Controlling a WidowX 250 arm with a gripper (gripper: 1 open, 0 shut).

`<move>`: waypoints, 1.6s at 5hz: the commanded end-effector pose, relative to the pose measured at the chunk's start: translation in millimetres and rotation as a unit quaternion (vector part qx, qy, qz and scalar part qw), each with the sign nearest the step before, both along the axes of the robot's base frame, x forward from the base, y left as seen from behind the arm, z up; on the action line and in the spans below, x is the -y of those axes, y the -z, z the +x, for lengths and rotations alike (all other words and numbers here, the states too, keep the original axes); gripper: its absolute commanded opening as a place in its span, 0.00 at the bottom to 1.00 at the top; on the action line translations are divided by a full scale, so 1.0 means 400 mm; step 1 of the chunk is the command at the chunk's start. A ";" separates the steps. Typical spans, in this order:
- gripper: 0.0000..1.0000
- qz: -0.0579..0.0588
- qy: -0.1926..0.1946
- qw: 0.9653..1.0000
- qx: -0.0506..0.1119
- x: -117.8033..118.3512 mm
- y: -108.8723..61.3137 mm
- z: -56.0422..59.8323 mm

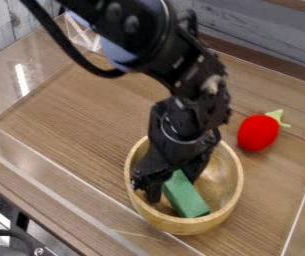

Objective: Remove the green block from the brown bowl and put it on the table

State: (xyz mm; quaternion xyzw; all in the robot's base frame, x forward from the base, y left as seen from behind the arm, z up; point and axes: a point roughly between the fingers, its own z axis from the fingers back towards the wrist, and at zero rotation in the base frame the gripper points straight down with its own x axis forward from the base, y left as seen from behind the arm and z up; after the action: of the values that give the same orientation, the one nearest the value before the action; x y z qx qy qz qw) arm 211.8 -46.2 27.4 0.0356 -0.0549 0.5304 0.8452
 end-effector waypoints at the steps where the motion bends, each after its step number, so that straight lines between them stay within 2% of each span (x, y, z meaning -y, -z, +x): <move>1: 1.00 -0.012 0.012 1.000 0.005 -0.016 -0.056 0.014; 2: 1.00 -0.029 0.011 1.000 -0.003 -0.040 -0.094 0.020; 3: 1.00 -0.041 0.019 0.999 -0.016 -0.049 -0.058 0.027; 4: 1.00 -0.047 0.024 0.998 -0.021 -0.054 -0.029 0.033; 5: 1.00 -0.053 0.038 0.998 -0.022 -0.074 -0.021 0.014; 6: 1.00 -0.058 0.053 0.997 -0.020 -0.079 -0.031 -0.002; 7: 1.00 -0.058 0.067 0.996 -0.018 -0.083 -0.029 -0.014; 8: 1.00 -0.058 0.094 0.994 -0.019 -0.040 -0.015 -0.002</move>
State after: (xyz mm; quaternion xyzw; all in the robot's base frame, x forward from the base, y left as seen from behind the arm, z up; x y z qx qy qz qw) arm 202.8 -28.2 27.1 0.0004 0.0025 0.4526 0.8917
